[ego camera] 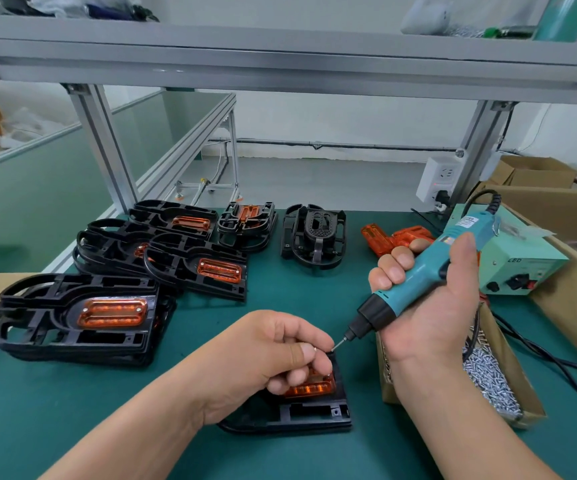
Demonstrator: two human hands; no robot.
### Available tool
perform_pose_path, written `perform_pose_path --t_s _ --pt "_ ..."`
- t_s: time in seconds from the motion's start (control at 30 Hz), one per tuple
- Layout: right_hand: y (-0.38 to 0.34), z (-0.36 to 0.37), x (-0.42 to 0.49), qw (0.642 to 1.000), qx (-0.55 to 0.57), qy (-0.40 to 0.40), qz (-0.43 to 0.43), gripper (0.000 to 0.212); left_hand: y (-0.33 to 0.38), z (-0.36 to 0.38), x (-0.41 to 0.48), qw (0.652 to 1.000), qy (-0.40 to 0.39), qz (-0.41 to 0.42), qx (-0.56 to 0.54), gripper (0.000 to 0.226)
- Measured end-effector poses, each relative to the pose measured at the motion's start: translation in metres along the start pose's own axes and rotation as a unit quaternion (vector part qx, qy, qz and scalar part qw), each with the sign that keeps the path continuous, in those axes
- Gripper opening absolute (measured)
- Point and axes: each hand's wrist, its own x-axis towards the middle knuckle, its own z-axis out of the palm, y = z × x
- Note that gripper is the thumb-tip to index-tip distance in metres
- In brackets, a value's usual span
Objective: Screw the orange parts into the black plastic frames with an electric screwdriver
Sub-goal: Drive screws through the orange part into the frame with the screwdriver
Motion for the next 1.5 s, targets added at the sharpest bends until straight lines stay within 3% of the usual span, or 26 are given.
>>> perform_pose_path --t_s 0.6,1.13,1.5 --pt "-0.001 0.002 -0.005 1.0 -0.002 -0.003 -0.007 0.043 -0.004 0.011 0.001 0.998 0.025 0.003 -0.054 0.016" --pt "0.002 0.005 -0.007 1.0 -0.018 -0.014 -0.002 0.043 -0.003 0.008 -0.001 1.0 0.015 0.013 0.003 0.02" --pt "0.006 0.007 -0.006 0.999 -0.025 0.03 0.005 0.043 -0.007 0.01 0.002 0.986 0.071 0.098 0.111 0.026"
